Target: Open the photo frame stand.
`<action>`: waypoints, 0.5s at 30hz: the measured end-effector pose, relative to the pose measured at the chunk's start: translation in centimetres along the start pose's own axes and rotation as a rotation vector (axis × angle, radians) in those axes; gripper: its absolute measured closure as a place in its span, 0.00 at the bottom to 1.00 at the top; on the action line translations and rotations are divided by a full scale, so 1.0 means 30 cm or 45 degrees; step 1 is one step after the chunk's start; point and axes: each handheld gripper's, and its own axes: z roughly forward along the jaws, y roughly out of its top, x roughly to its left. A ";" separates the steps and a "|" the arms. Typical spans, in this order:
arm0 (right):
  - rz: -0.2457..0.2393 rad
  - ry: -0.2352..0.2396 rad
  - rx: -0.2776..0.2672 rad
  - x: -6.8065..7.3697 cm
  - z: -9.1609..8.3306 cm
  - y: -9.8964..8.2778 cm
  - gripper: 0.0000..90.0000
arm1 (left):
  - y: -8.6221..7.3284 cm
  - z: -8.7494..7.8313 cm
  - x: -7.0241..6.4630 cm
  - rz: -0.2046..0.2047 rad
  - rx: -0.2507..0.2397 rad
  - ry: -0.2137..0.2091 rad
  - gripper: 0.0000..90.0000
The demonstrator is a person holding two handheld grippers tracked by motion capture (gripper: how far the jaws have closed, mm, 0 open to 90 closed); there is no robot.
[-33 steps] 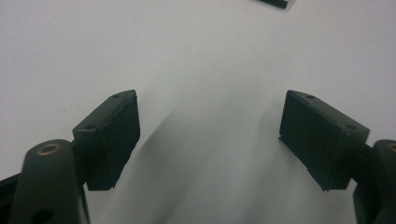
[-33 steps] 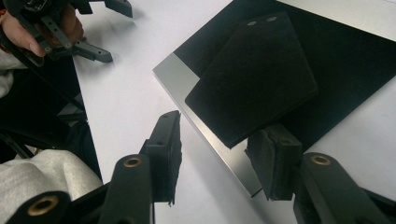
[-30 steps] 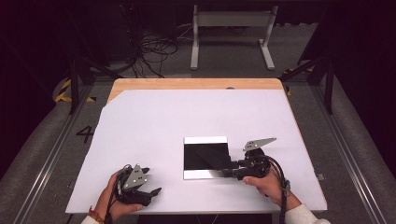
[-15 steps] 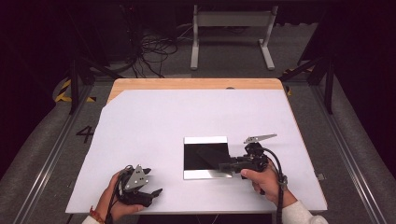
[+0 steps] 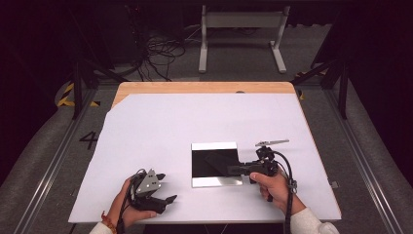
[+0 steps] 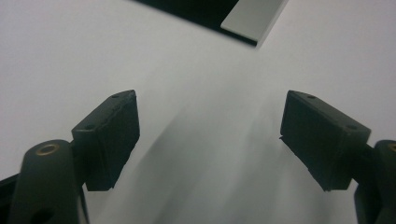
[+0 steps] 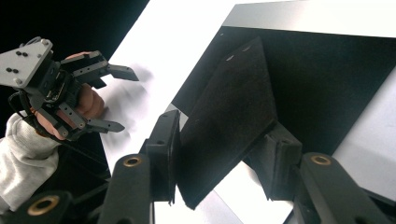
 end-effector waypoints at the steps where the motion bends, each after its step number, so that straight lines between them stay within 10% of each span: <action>1: -0.002 0.000 -0.002 -0.001 0.001 -0.001 0.63 | 0.011 0.010 0.003 -0.021 -0.016 -0.016 0.22; 15: -0.130 0.005 -0.018 0.022 -0.012 -0.009 0.70 | 0.141 0.180 0.076 -0.215 0.000 -0.136 0.16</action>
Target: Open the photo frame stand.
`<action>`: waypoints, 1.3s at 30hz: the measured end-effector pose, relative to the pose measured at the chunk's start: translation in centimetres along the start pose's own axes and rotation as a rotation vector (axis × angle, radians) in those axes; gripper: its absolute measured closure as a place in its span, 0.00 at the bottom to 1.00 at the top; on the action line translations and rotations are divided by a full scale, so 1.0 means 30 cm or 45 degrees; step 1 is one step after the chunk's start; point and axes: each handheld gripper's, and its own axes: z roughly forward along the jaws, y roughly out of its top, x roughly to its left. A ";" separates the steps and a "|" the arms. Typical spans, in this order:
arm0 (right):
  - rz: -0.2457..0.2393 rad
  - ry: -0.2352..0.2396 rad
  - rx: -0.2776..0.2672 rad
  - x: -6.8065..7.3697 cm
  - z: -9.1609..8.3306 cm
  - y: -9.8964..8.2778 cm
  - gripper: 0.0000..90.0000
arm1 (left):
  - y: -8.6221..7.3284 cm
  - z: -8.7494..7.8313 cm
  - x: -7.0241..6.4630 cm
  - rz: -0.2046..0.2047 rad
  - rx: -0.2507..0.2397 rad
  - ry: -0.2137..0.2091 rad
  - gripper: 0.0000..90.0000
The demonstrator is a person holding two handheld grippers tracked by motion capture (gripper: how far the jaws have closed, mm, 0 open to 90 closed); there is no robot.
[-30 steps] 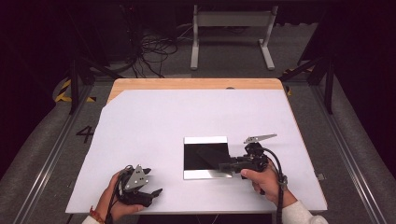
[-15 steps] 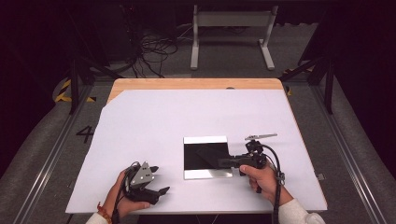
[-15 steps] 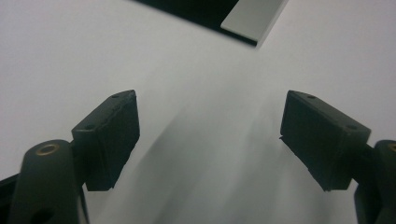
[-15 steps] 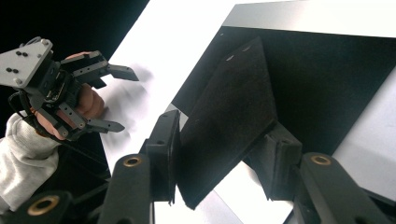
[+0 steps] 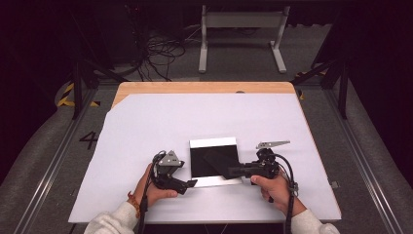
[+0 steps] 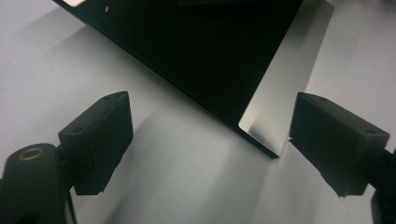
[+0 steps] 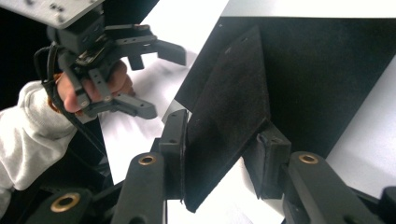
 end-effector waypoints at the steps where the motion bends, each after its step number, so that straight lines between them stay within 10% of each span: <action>1: -0.015 0.001 -0.003 0.002 -0.002 0.000 0.70 | 0.002 0.004 0.003 -0.007 0.004 0.001 0.15; 14: -0.215 -0.047 -0.008 0.044 -0.017 -0.020 0.72 | 0.054 0.051 0.017 -0.010 -0.045 -0.032 0.21; 25: -0.246 -0.048 -0.024 0.050 -0.022 -0.026 0.72 | 0.084 0.039 0.036 0.014 -0.108 -0.062 0.40; 39: -0.273 -0.127 -0.067 0.048 -0.025 -0.011 0.78 | 0.136 0.003 0.044 0.094 -0.201 0.065 0.58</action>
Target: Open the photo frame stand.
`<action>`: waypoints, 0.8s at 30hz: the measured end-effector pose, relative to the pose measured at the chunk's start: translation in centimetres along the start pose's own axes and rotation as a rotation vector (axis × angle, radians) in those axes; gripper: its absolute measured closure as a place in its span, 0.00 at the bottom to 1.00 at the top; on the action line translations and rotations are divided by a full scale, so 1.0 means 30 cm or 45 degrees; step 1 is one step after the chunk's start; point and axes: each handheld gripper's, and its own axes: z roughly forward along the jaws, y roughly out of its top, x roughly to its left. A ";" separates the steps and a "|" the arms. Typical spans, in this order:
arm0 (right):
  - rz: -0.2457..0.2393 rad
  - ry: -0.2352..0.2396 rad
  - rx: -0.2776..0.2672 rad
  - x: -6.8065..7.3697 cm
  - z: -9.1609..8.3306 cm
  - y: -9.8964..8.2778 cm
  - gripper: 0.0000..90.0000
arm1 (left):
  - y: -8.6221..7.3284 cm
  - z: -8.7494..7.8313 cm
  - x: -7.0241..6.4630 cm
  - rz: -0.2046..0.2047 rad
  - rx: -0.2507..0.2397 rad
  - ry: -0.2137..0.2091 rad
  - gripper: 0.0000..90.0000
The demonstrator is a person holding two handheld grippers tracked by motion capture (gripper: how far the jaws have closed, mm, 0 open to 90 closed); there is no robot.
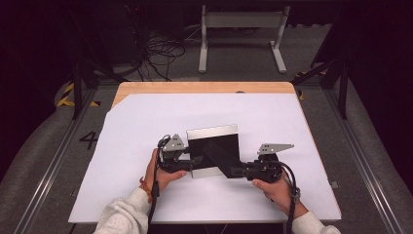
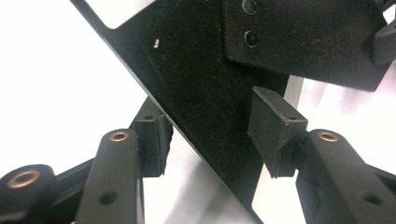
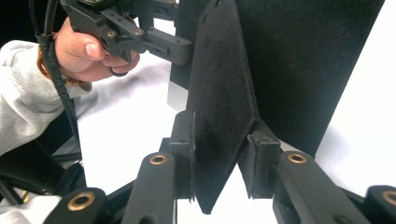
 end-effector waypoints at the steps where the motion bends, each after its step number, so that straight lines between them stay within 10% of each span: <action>1: -0.010 -0.013 0.001 0.000 0.002 0.001 0.79 | 0.003 -0.002 0.001 -0.003 -0.010 0.006 0.59; 18: -0.091 -0.085 0.058 0.023 0.039 -0.011 0.85 | 0.018 -0.043 -0.005 0.117 -0.058 0.106 0.68; 24: -0.119 -0.105 0.082 0.027 0.042 -0.023 0.87 | -0.007 -0.018 0.016 0.082 0.004 0.050 0.51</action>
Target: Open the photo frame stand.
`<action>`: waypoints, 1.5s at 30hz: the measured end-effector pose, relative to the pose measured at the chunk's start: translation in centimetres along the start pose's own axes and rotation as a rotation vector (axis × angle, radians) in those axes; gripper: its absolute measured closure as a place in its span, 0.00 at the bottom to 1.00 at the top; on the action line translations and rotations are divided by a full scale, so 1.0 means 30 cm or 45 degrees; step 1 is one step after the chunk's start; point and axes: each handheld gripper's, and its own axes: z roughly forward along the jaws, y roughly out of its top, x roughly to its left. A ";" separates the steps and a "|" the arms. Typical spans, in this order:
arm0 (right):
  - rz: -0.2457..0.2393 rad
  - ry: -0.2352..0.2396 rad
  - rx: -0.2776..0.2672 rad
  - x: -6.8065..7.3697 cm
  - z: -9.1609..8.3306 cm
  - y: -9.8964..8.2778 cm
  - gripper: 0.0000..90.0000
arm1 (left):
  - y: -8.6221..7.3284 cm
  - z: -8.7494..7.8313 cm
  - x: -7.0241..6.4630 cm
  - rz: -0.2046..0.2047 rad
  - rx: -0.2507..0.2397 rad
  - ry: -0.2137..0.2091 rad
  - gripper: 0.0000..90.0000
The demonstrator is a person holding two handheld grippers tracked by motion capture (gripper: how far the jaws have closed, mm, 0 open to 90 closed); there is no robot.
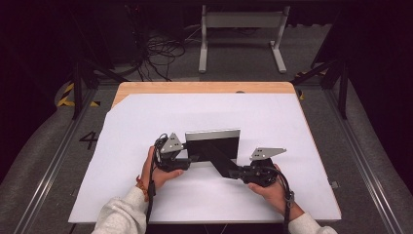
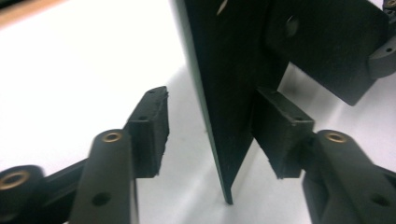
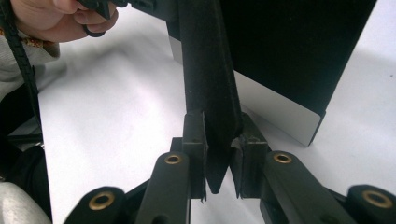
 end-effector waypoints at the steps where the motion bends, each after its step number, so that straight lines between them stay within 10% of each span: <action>1: -0.004 -0.001 0.003 0.001 0.000 -0.002 0.87 | -0.004 0.005 0.001 -0.002 0.017 -0.010 0.49; 14: -0.021 -0.012 -0.001 0.007 -0.001 -0.007 0.87 | -0.043 0.062 -0.030 0.111 0.101 -0.074 0.70; 45: -0.025 -0.019 0.024 0.027 0.026 -0.011 0.93 | -0.025 0.069 -0.028 0.173 0.117 0.127 0.69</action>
